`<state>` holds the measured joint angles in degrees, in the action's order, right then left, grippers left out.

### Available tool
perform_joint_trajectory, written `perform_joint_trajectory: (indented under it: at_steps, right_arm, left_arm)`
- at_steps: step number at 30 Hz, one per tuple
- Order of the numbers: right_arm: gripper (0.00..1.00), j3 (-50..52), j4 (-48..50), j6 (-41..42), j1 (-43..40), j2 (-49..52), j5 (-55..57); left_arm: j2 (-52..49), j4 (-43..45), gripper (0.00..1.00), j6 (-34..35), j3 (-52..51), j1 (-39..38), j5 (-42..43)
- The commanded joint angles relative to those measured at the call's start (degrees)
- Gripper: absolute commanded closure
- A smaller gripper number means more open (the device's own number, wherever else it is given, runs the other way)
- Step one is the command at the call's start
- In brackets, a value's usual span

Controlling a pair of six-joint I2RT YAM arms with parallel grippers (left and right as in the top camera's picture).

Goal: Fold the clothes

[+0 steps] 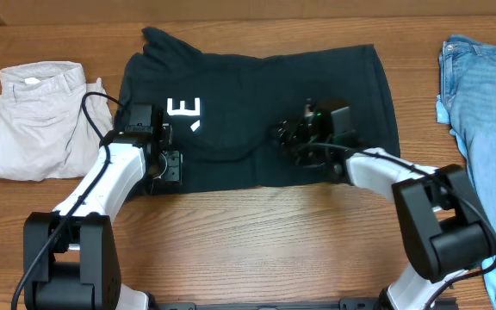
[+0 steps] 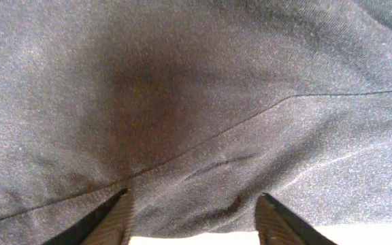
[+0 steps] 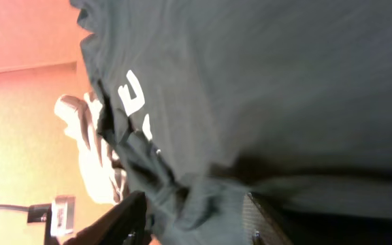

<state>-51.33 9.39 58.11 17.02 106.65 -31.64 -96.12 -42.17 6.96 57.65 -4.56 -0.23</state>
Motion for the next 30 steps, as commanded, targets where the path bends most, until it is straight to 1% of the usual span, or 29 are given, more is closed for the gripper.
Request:
perform_joint_trajectory:
  at_steps: [1, 3, 5, 6, 7, 9, 11, 12, 14, 16, 17, 18, 19, 20, 21, 26, 28, 29, 30]
  right_arm:
    - [0.49, -0.28, -2.05, -5.49, -6.47, 0.04, -6.64]
    - [0.54, -0.39, -4.24, -10.05, -10.43, -0.02, -10.62]
    - [0.56, -2.25, -14.6, -17.92, -15.89, -0.02, -11.28]
    - [0.56, -2.97, -18.67, -20.7, -17.7, -0.02, -10.64]
    - [0.56, -3.5, -24.09, -22.05, -20.57, -0.02, -7.74]
    - [0.56, -3.5, -30.71, -22.69, -25.46, -0.02, -2.71]
    - [0.56, -3.5, -31.43, -25.31, -28.28, -0.02, -2.73]
    - [0.53, -3.5, -31.91, -25.4, -29.79, -0.02, -2.69]
    - [0.52, -3.5, -32.11, -25.35, -30.45, -0.02, -0.57]
    - [0.53, -3.5, -33.33, -24.7, -30.51, -0.02, 3.54]
    - [0.55, -3.5, -33.2, -24.7, -30.67, -0.02, 5.01]
    - [0.6, -3.5, -32.85, -24.7, -30.8, -0.02, 5.11]
    - [0.71, -3.5, -32.61, -24.48, -31.12, -0.02, 5.09]
    - [0.92, -3.5, -32.33, -23.39, -31.65, -0.02, 4.57]
    - [0.96, -3.58, -31.63, -23.41, -32.17, -0.02, 3.17]
    - [0.96, -7.34, -30.49, -23.43, -36.06, -0.02, -3.72]
    - [0.96, -7.8, -25.46, -23.39, -36.26, -0.02, -10.54]
    - [0.96, -7.8, -23.47, -22.62, -36.26, -0.02, -12.02]
    - [0.92, -7.8, -21.9, -21.03, -36.26, -0.02, -11.98]
  left_arm:
    - [-0.22, 0.0, 0.35, -0.79, -0.55, 0.09, -0.39]
    - [-0.22, 0.02, 0.34, -1.25, -0.55, 0.09, -0.39]
    - [-0.22, 0.02, 0.34, -1.36, -0.55, 0.09, -0.42]
    - [-0.22, 0.02, 0.34, -1.42, -0.55, 0.09, -0.39]
    - [-0.22, 0.02, 0.34, -1.46, -0.55, 0.09, -0.39]
    - [-0.2, 0.0, 0.34, -1.7, -0.55, 0.09, -0.39]
    - [-0.22, 0.07, 0.33, -1.84, -0.55, 0.09, -0.39]
    - [-0.22, 0.26, 0.33, -1.84, -0.55, 0.09, -0.39]
    - [-0.22, 0.26, 0.33, -1.81, -0.55, 0.09, -0.37]
    - [-0.22, 0.17, 0.33, -1.81, -0.55, 0.09, -0.37]
    - [-0.22, -0.04, 0.33, -1.84, -0.55, 0.09, -0.39]
    - [-0.22, -0.04, 0.33, -1.84, -0.55, 0.09, -0.39]
    - [-0.22, 0.0, 0.33, -1.84, -0.55, 0.09, -0.39]
    - [-0.22, 0.02, 0.32, -1.84, -0.55, 0.09, -0.37]
    - [-0.22, 0.04, 0.32, -1.84, -0.55, 0.09, -0.39]
    - [-0.22, 0.15, 0.32, -1.84, -0.55, 0.09, -0.39]
    - [-0.22, 0.68, 0.32, -1.81, -0.55, 0.09, -0.37]
    - [-0.22, 0.72, 0.32, -1.81, -0.55, 0.09, -0.37]
    - [-0.22, 0.66, 0.32, -1.81, -0.55, 0.09, -0.37]
